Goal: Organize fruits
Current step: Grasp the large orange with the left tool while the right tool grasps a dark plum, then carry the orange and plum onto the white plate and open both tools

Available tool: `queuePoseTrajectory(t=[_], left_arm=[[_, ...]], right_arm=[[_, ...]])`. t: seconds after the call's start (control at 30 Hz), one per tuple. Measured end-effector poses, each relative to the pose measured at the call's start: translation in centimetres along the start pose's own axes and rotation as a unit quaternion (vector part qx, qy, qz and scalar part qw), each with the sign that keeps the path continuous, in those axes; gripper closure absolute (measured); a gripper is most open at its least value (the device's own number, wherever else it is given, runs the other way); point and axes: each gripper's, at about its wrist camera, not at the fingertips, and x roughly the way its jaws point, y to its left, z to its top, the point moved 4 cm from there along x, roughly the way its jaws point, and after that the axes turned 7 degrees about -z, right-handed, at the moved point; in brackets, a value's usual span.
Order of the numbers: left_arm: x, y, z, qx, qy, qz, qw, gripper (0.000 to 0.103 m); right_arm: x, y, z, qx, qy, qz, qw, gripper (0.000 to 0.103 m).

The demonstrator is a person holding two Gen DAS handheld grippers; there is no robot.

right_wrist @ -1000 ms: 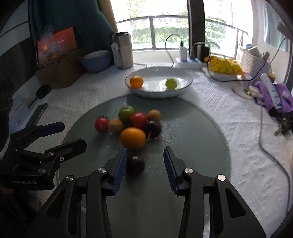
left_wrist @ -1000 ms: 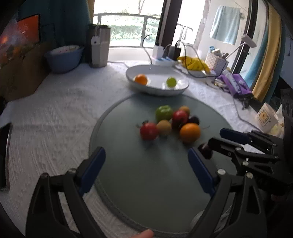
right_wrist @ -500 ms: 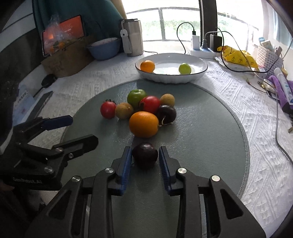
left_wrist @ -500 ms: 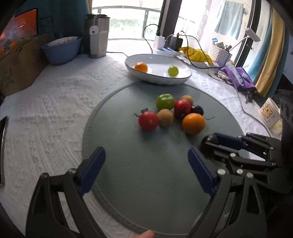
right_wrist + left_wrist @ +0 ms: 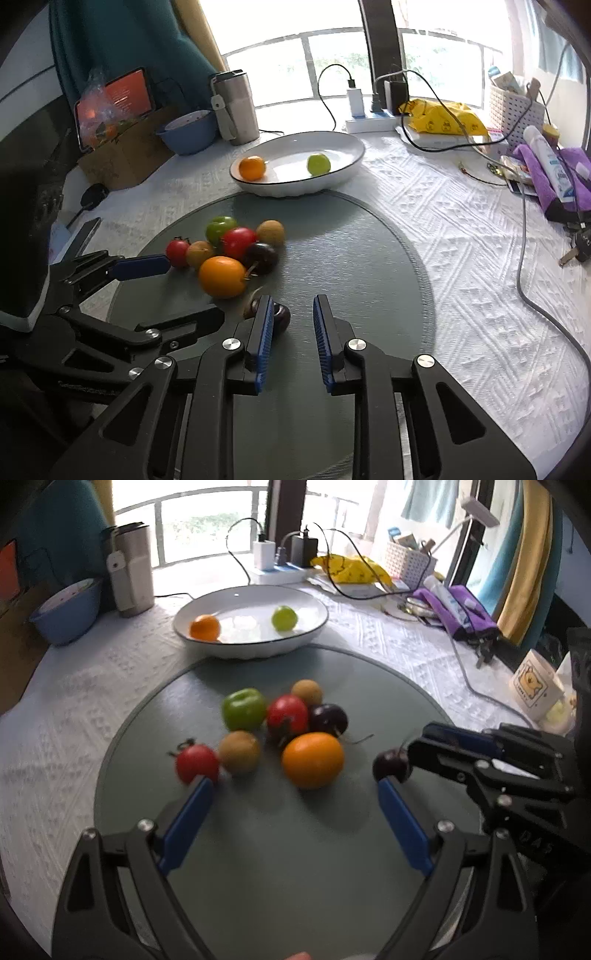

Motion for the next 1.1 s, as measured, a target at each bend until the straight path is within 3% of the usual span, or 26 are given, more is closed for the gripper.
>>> queuePoseTrajectory(t=[0.07,0.23,0.43,0.67,1.1], left_arm=[[0.5,-0.4,0.3,0.006,0.003,0.003,1.0000,0.012],[1.8,-0.6,0.6,0.013,0.023,0.015,0.9995,0.047],[2.0,-1.0,0.6,0.022,0.024,0.018,0.9993,0.064],[1.5,-0.6,0.3,0.022,0.019,0.013,0.9995,0.065],[-0.7,0.4,0.8,0.021,-0.009,0.011,0.9997,0.065]], right_arm=[[-0.1,-0.7,0.0,0.010,-0.002,0.006,1.000,0.079],[-0.7,-1.9,0.1,0.024,-0.009,0.013,1.000,0.079],[0.1,-1.4,0.3,0.021,0.001,0.025,0.999,0.078],[1.9,0.3,0.8,0.010,0.017,0.043,0.999,0.068],[3.2,0.9,1.2,0.003,0.026,0.020,0.999,0.071]])
